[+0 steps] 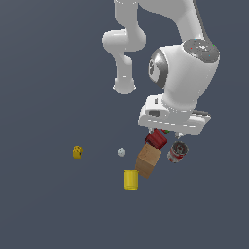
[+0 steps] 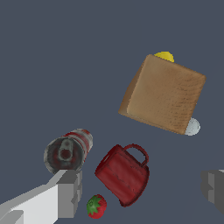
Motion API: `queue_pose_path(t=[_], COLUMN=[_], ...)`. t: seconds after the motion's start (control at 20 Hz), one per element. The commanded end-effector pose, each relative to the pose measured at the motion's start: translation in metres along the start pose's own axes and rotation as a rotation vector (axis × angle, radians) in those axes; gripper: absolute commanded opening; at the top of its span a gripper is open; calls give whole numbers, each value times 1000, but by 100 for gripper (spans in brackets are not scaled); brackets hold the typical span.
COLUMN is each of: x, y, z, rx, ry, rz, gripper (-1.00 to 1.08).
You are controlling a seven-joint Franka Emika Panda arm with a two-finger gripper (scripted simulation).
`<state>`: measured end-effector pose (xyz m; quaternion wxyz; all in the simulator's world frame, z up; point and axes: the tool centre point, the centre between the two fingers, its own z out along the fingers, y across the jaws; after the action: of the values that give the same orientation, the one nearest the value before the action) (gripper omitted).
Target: Pick up a designated object from a clutter of objects.
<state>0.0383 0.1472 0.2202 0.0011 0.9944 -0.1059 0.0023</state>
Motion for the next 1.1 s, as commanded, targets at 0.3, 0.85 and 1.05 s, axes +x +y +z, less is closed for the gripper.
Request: queue_pose_path(t=[0.3, 0.85, 1.05], x=[-10, -25, -28], y=[-54, -94, -99], z=[48, 87, 92], rx=[-1, 1, 1], ry=[-1, -4, -5], rz=[112, 198, 209], gripper=[100, 100, 100])
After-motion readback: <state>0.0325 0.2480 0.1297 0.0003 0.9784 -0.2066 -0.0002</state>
